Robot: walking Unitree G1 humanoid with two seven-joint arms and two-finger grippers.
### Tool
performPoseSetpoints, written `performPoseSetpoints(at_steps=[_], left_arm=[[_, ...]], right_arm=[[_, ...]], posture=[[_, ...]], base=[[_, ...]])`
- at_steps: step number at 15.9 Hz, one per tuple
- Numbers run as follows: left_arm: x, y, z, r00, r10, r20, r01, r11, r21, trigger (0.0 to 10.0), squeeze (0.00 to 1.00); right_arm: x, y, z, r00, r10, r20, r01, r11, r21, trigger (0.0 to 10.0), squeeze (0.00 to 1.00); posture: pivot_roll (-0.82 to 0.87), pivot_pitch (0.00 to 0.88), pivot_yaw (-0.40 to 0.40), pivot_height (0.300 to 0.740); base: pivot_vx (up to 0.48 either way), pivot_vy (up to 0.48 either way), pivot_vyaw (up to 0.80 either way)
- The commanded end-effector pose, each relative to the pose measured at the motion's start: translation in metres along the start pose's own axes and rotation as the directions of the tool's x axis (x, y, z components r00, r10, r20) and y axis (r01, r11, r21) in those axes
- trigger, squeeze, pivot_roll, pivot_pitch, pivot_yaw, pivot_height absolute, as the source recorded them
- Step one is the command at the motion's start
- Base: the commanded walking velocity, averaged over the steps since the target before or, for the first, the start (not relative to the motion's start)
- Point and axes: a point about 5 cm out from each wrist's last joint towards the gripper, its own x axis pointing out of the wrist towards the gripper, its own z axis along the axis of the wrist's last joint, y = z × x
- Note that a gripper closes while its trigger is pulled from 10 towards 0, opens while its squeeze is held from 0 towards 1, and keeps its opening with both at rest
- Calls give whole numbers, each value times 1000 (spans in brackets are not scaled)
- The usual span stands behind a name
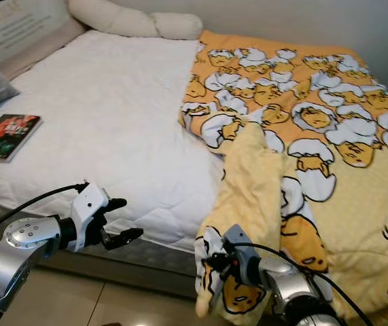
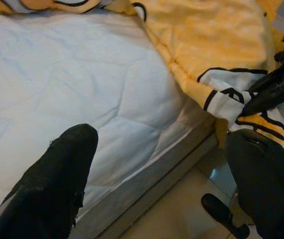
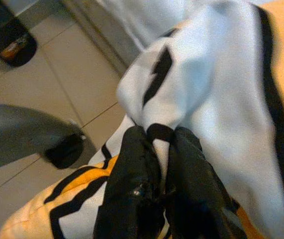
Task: Clean up the room
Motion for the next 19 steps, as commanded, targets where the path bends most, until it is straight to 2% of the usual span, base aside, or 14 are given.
performPoseSetpoints(at_steps=[1, 3, 7, 9, 10, 11, 12, 13, 14, 15, 17, 19], left_arm=[[-2, 2, 5, 1000, 14, 14, -14, 1000, 24, 10000, 200], [2, 2, 5, 1000, 5, 16, -6, 1000, 29, 10000, 200], [4, 3, 6, 1000, 15, 25, -16, 999, 30, 10000, 204], [3, 1, 5, 1000, 19, 25, -19, 999, 25, 10000, 200], [3, 1, 4, 999, 22, 25, -22, 999, 24, 10000, 196], [2, 2, 4, 999, 34, 28, -35, 999, 26, 10000, 200], [4, 5, 7, 995, 85, 52, -87, 996, 27, 10000, 200], [5, 7, 8, 993, 105, 61, -106, 994, 26, 10000, 184], [9, 17, 13, 959, 260, 116, -261, 965, -7, 10000, 137], [11, 20, 15, 936, 325, 134, -323, 946, -35, 10000, 133], [13, 22, 16, 901, 408, 148, -397, 913, -98, 10000, 137], [13, 20, 14, 885, 441, 151, -425, 896, -125, 10000, 145]], right_arm=[[-9, -9, -2, 999, -46, 28, 46, 999, 15, 10000, 1000], [-17, -11, 11, 994, 33, 106, -32, 999, -10, 10000, 1000], [-24, -17, 44, 961, 81, 264, -78, 997, -22, 10000, 1000], [-31, -8, 73, 914, 174, 367, -169, 985, -47, 10000, 1000], [-34, -7, 85, 890, 179, 420, -180, 983, -36, 10000, 1000], [-36, -12, 99, 872, 101, 478, -98, 995, -32, 10000, 1000], [-36, -20, 110, 858, -51, 511, 63, 998, -6, 10000, 1000], [-36, -24, 113, 849, -113, 517, 127, 992, 8, 10000, 1000], [-34, -30, 116, 796, -329, 509, 324, 941, 102, 10000, 1000], [-34, -30, 116, 770, -406, 491, 390, 910, 140, 10000, 1000], [-34, -23, 120, 656, -533, 535, 468, 843, 266, 10000, 1000], [-21, -9, 117, 628, -580, 519, 453, 815, 362, 10000, 1000]], posture=[[8, 0, -13, 740], [-4, 0, -5, 740], [3, 0, -16, 740], [8, 0, -21, 740], [9, 0, -21, 740], [11, 0, -23, 740], [11, 0, -22, 740], [11, 0, -22, 740], [13, 0, -22, 740], [13, 0, -22, 740], [16, 0, -26, 740], [21, 0, -32, 740]], base=[[0, 0, 0], [0, 0, 0], [0, 0, 0], [0, 0, 0], [0, 0, 0], [0, 0, 0], [0, 0, 0], [0, 0, 0], [0, 0, 0], [0, 0, 0], [0, 0, 0], [0, 127, 0]])
